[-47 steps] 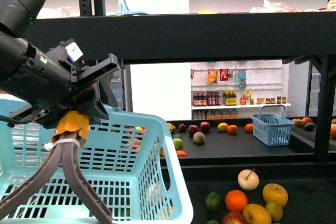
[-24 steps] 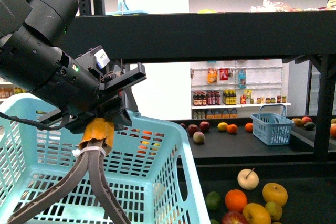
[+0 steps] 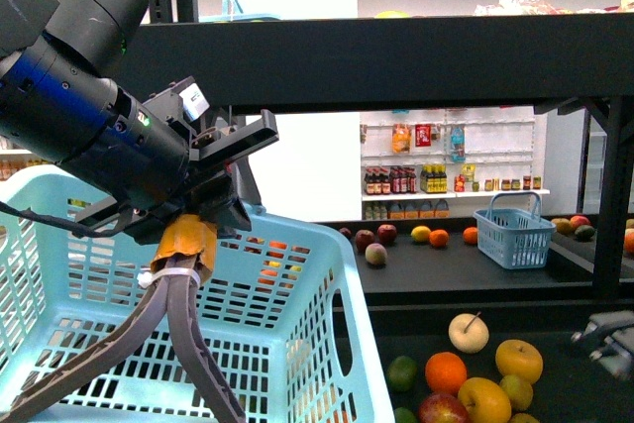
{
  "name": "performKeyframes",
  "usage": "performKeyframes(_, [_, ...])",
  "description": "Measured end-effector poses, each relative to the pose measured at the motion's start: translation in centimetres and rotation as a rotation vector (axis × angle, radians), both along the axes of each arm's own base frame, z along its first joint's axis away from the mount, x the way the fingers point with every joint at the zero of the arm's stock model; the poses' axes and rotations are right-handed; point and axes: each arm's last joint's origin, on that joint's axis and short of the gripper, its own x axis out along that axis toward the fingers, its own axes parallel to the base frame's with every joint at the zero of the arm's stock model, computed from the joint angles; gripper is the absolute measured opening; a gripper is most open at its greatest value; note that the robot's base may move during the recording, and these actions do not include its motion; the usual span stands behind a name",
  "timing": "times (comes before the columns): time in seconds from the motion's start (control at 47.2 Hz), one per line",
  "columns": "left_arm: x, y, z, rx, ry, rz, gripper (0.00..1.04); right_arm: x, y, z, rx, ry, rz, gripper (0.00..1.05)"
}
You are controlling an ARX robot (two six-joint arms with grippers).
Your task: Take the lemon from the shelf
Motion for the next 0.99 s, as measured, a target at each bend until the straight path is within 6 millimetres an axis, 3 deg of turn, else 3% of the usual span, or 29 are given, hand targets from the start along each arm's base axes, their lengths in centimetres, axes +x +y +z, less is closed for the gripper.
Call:
performKeyframes(0.19, [0.0,0.0,0.0,0.002,-0.001,0.003,0.16,1.9,1.6,-6.3,-0.069,0.137,0.079,0.97])
performKeyframes(0.36, [0.0,0.0,0.0,0.004,-0.002,0.001,0.16,3.7,1.7,-9.2,-0.122,0.172,0.074,0.97])
performKeyframes(0.995, [0.0,0.0,0.0,0.004,-0.002,0.001,0.16,10.4,3.7,-14.7,-0.169,0.195,0.186,0.97])
